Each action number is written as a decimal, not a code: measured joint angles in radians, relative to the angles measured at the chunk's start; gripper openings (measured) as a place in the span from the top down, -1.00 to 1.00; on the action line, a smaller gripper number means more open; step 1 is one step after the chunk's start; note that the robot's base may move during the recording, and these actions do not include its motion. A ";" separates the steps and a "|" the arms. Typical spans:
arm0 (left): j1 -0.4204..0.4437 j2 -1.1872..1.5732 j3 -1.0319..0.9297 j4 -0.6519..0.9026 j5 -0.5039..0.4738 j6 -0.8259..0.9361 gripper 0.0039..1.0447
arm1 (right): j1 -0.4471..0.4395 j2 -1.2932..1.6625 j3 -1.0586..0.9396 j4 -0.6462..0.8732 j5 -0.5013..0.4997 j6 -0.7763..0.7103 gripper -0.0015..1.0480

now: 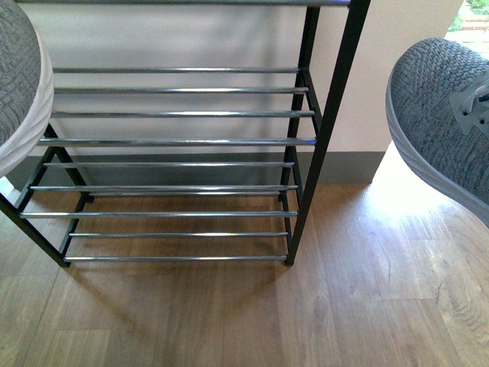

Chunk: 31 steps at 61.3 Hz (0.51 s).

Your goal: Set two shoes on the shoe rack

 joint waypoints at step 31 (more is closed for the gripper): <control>0.000 0.000 0.000 0.000 -0.001 0.000 0.96 | 0.000 0.000 0.000 0.000 -0.001 0.000 0.97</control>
